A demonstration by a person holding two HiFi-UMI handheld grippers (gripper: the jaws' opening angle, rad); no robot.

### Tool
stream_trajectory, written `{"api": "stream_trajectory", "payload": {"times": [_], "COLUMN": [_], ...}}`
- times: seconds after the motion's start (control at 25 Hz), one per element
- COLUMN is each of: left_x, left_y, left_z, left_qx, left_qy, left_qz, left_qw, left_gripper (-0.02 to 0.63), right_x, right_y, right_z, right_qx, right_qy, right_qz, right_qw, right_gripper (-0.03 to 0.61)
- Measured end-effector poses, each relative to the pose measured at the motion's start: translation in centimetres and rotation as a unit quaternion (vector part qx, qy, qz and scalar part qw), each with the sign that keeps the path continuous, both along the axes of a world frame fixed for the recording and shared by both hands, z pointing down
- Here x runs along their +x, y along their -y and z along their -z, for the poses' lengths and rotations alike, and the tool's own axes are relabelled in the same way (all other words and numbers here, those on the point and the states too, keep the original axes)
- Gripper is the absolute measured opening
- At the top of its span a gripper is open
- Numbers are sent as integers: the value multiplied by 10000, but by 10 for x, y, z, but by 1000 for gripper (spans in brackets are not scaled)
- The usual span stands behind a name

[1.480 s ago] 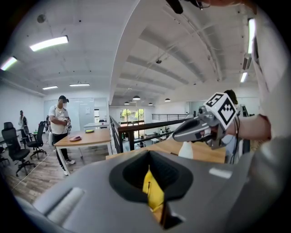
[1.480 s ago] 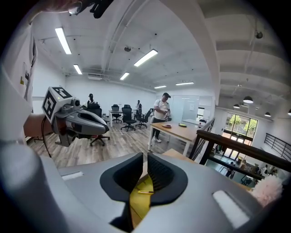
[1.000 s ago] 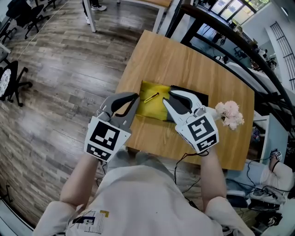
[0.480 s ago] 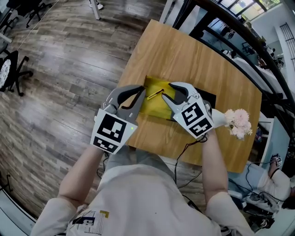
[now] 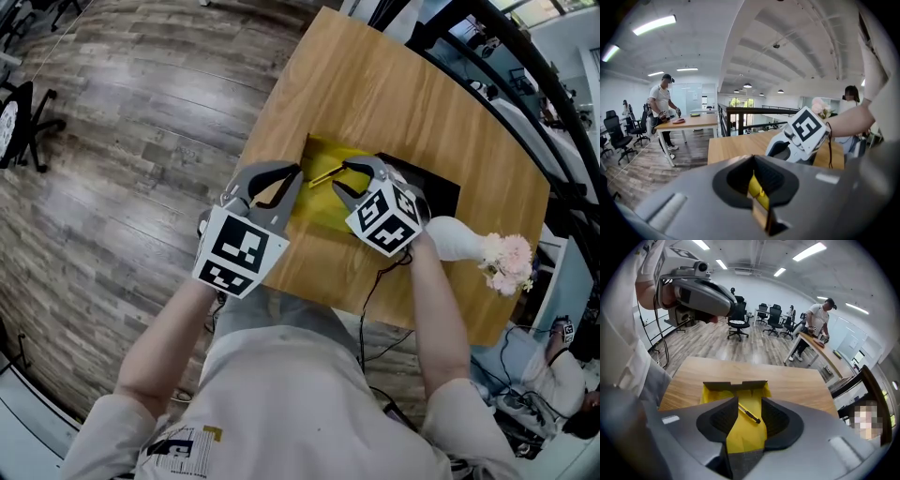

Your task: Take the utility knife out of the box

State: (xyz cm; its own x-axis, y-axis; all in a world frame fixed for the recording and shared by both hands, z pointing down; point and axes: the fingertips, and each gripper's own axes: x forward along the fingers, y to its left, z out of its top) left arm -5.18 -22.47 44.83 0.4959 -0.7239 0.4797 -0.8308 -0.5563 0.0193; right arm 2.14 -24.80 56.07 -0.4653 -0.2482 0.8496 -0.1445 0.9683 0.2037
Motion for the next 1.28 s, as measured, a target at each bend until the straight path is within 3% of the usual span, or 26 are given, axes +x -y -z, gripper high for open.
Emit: {"api": "stream_trajectory", "payload": {"times": [0.2,0.48,0.96,1.28], "left_x": [-6,-8,-6,-6], "left_y": [5,11,9,2], "left_z": [-36,-82,-114,-115], "left_qx": [-377,-799,-1034,-1106], "left_qy": [-17,256,275,195], "left_qz": [-40,-162,-267,-198], "left_qw": [9993,9963,9939,9935], "left_gripper": [2,2,2,2], "right_x": [-7,-11,-8,-4], "right_y": [-6,-8,-7,-9], "right_z": [-42,-90,-120,-120], "right_qx": [-236,-122,70,-314], "right_qy": [-281,-942,-1545,-1409], "right_qz": [155,606,1055,531], "right_qw": [9992,9936,9823,9881], "right_gripper": [165,166,146,76]}}
